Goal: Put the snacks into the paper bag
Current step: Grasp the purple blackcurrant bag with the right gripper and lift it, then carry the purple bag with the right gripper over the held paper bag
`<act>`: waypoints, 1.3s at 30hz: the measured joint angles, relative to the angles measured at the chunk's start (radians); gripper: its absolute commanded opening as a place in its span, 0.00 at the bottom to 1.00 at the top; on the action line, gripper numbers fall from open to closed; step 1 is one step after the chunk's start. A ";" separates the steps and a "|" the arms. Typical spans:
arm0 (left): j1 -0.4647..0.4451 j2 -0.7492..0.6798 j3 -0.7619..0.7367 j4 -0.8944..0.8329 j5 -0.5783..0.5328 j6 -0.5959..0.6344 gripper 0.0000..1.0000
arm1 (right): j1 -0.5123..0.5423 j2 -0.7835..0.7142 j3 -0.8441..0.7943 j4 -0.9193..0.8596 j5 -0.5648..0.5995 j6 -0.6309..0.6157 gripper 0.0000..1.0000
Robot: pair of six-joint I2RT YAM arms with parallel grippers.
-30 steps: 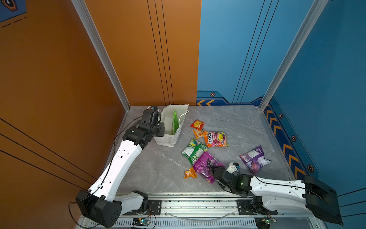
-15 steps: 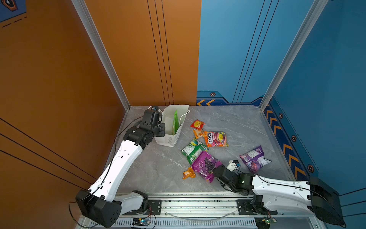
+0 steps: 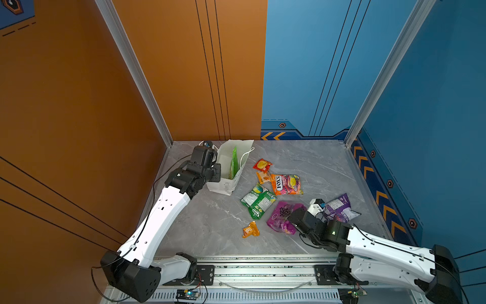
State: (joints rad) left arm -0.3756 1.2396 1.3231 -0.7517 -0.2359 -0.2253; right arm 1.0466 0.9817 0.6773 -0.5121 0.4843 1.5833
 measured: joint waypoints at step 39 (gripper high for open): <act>-0.145 0.016 0.014 0.008 0.020 0.054 0.00 | -0.243 0.195 0.817 -0.159 0.010 -0.749 0.00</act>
State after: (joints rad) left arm -0.5209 1.2560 1.3376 -0.7433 -0.2157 -0.1715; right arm 0.8036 1.1767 1.4944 -0.6708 0.4942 0.8345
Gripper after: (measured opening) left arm 0.049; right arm 0.047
